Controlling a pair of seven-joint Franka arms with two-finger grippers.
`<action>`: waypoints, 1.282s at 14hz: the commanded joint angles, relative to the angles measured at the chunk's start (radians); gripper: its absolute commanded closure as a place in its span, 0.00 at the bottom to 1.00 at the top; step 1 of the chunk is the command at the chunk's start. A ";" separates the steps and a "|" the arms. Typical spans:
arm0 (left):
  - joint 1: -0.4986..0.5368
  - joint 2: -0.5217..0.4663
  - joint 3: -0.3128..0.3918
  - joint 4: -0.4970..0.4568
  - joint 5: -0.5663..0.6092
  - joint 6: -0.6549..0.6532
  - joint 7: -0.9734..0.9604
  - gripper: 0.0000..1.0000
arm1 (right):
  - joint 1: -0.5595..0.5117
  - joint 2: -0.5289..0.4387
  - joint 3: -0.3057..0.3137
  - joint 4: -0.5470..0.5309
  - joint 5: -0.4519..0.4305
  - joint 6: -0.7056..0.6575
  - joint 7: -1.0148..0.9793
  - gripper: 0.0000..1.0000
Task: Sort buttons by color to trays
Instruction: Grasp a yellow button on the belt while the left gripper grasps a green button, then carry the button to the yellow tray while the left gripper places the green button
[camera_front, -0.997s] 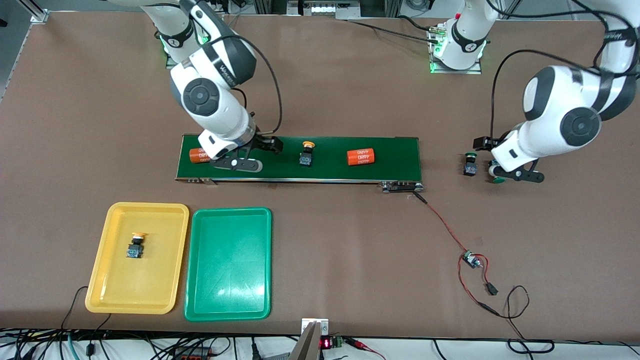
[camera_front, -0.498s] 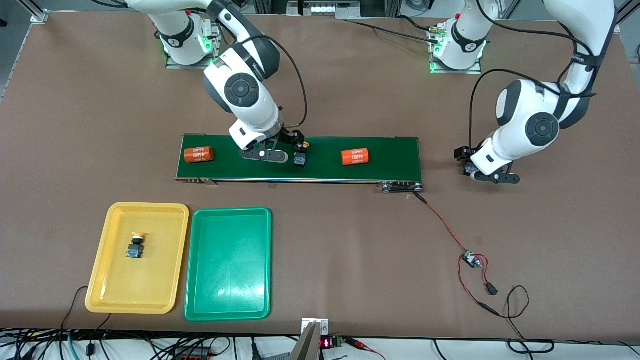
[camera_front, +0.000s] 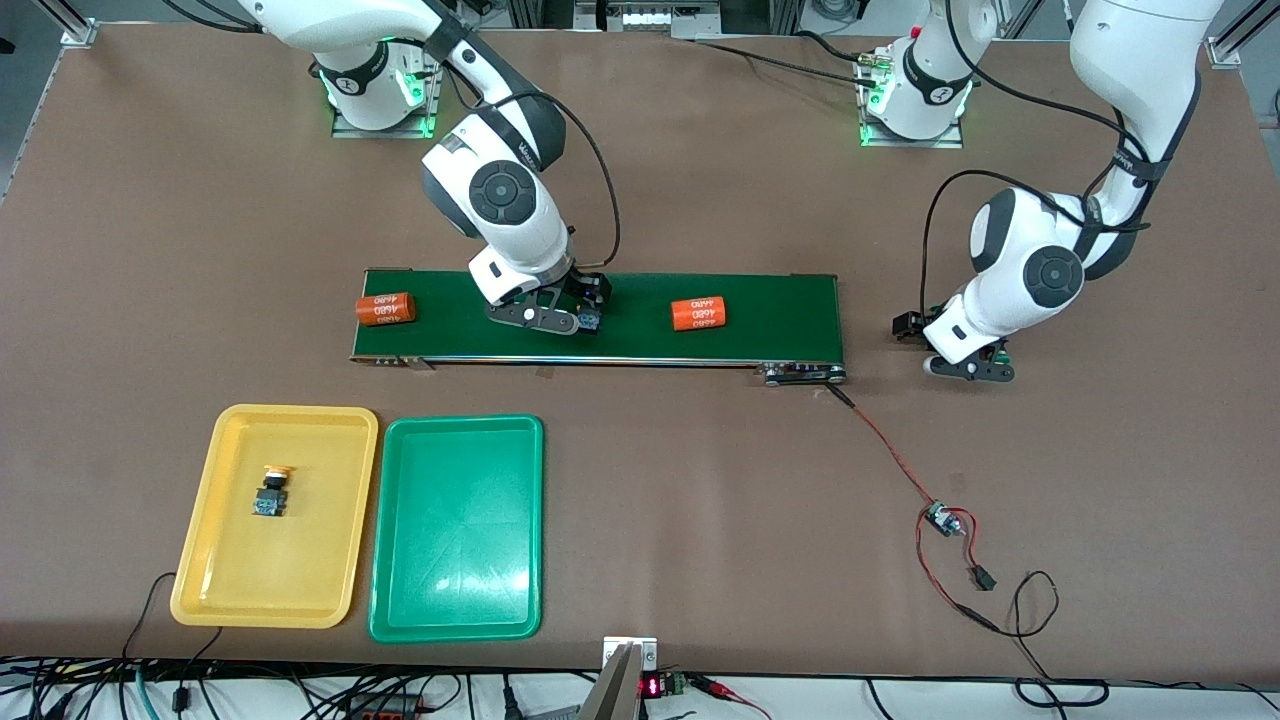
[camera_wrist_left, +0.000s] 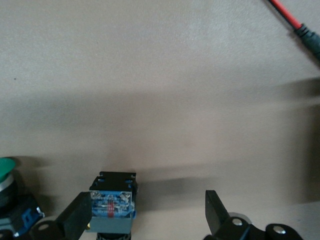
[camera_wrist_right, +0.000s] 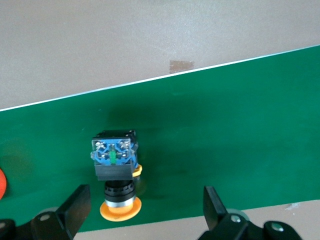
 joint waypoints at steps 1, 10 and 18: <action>0.002 0.000 0.018 0.005 0.061 0.003 0.019 0.00 | 0.011 0.015 -0.002 -0.005 -0.022 0.031 0.035 0.00; 0.006 0.025 0.028 0.019 0.075 -0.028 0.017 0.83 | 0.014 0.069 -0.003 -0.011 -0.099 0.045 0.035 0.53; -0.035 0.028 -0.184 0.354 0.057 -0.462 -0.120 0.92 | -0.087 -0.020 -0.020 0.079 -0.099 -0.104 -0.099 1.00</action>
